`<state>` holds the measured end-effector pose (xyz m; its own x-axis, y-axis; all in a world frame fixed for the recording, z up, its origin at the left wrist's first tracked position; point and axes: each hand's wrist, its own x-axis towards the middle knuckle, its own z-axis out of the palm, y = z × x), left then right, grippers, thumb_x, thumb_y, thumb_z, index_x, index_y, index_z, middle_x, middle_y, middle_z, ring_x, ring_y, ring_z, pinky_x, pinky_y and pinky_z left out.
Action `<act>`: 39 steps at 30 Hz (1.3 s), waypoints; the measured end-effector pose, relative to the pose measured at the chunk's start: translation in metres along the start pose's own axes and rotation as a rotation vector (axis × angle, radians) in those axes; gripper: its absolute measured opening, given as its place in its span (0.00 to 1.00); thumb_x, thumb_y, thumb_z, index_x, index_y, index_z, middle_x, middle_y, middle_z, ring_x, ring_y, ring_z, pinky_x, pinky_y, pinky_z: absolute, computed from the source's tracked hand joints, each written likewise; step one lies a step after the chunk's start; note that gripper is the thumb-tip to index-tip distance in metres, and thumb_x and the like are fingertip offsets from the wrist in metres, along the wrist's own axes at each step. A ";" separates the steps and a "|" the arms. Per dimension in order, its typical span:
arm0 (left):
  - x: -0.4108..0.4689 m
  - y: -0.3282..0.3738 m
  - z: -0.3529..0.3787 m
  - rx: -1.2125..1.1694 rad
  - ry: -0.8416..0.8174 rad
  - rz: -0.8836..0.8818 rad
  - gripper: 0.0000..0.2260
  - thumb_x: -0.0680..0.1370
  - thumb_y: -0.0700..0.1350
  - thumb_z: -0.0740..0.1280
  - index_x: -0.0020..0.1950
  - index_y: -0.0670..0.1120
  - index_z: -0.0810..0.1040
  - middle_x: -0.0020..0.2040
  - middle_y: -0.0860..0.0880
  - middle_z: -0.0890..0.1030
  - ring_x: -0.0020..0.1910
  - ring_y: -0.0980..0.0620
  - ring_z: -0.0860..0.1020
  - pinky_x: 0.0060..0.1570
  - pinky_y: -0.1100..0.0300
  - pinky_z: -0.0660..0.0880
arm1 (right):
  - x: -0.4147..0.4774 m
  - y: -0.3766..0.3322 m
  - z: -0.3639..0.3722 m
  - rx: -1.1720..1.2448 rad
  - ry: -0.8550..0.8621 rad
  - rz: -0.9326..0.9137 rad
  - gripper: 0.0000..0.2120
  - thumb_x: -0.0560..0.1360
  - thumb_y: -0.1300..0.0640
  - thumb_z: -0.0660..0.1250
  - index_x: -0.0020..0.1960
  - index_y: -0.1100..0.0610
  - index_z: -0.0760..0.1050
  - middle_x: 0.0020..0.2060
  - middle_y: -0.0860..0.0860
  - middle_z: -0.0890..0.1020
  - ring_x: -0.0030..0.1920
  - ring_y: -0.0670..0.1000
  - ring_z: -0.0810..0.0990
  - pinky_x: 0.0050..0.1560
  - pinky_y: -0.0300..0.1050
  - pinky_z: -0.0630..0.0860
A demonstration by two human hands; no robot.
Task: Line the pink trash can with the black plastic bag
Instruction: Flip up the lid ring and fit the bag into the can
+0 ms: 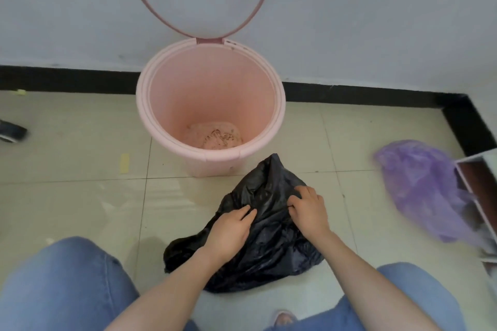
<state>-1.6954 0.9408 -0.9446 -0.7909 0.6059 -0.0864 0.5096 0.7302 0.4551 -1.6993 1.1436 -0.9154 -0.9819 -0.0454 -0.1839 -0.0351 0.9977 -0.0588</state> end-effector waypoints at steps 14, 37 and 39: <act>0.103 0.144 -0.177 -0.224 0.611 0.376 0.17 0.73 0.43 0.60 0.55 0.33 0.78 0.51 0.38 0.83 0.48 0.44 0.83 0.53 0.59 0.74 | -0.003 0.069 -0.255 0.257 0.735 0.317 0.06 0.71 0.69 0.66 0.47 0.66 0.80 0.52 0.64 0.79 0.56 0.64 0.74 0.56 0.44 0.66; 0.002 -0.027 -0.232 0.041 0.421 -0.431 0.31 0.73 0.58 0.47 0.69 0.43 0.66 0.71 0.36 0.65 0.68 0.35 0.66 0.60 0.42 0.70 | 0.105 -0.128 -0.218 0.569 0.289 -0.116 0.16 0.78 0.63 0.56 0.65 0.59 0.70 0.70 0.56 0.66 0.72 0.54 0.60 0.71 0.44 0.55; 0.005 -0.023 -0.227 0.009 0.301 -0.419 0.35 0.71 0.64 0.38 0.75 0.49 0.49 0.76 0.40 0.48 0.75 0.40 0.47 0.71 0.45 0.53 | 0.097 -0.101 -0.217 0.538 0.457 0.091 0.17 0.78 0.60 0.59 0.66 0.58 0.69 0.70 0.58 0.66 0.72 0.56 0.58 0.71 0.49 0.56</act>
<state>-1.7881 0.8560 -0.7544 -0.9896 0.1439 0.0001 0.1301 0.8940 0.4288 -1.8314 1.0492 -0.7141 -0.9606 0.1804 0.2114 0.0319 0.8272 -0.5609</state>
